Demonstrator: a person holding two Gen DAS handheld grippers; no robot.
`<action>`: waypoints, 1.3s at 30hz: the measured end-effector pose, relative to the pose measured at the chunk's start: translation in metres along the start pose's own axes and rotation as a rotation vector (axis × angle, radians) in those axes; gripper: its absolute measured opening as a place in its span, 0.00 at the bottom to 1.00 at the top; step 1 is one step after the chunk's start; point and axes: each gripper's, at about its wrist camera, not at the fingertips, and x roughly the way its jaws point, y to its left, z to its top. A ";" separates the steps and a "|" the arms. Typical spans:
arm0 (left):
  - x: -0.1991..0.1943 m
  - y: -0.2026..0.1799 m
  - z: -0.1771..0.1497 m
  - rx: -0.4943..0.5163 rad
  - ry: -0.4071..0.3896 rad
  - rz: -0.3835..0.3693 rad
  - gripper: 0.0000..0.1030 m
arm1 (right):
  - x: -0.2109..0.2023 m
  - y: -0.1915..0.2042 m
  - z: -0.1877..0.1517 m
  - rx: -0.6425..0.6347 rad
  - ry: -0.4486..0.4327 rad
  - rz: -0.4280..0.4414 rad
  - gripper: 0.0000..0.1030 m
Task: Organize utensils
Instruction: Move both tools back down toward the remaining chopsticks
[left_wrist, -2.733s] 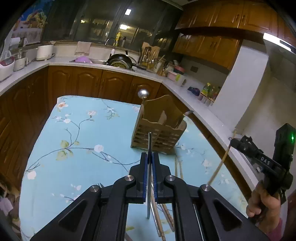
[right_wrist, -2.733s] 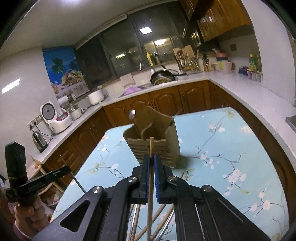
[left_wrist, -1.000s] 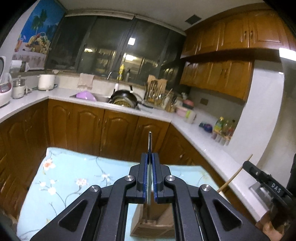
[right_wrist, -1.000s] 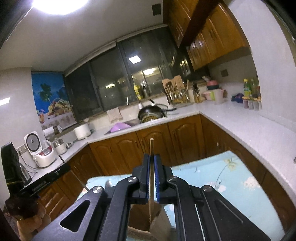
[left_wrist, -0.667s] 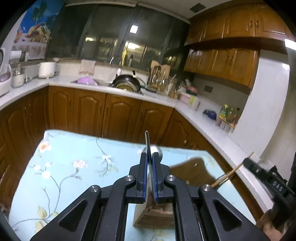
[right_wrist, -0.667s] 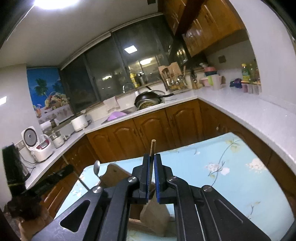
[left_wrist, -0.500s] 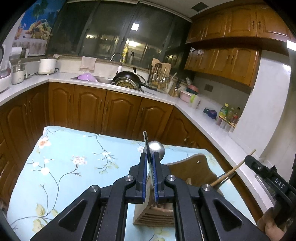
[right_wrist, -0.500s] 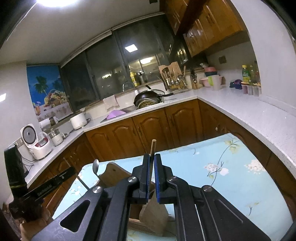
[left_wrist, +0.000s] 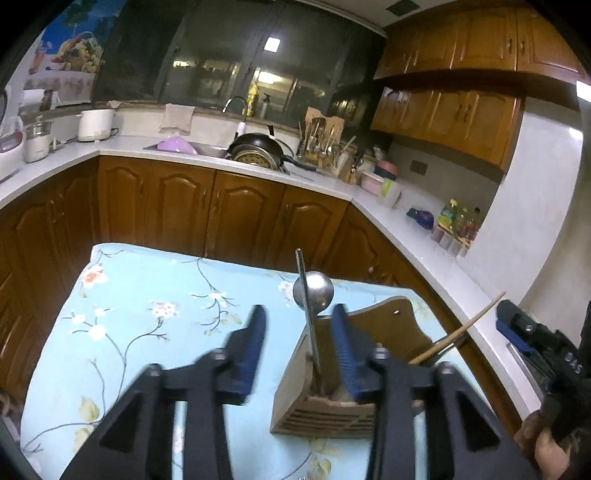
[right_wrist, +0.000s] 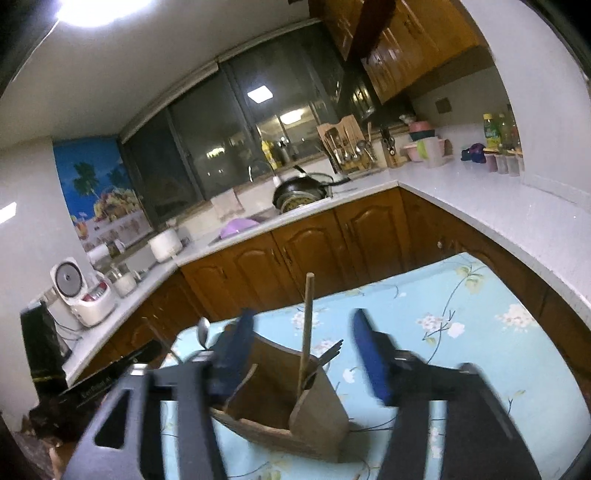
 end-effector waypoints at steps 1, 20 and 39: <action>-0.005 0.000 -0.001 0.001 -0.003 0.007 0.42 | -0.005 0.000 0.000 0.001 -0.006 0.004 0.72; -0.121 0.013 -0.093 -0.049 0.101 0.059 0.68 | -0.093 -0.017 -0.084 0.069 0.106 0.021 0.94; -0.169 0.018 -0.145 -0.088 0.250 0.079 0.68 | -0.119 -0.017 -0.159 0.043 0.259 -0.036 0.93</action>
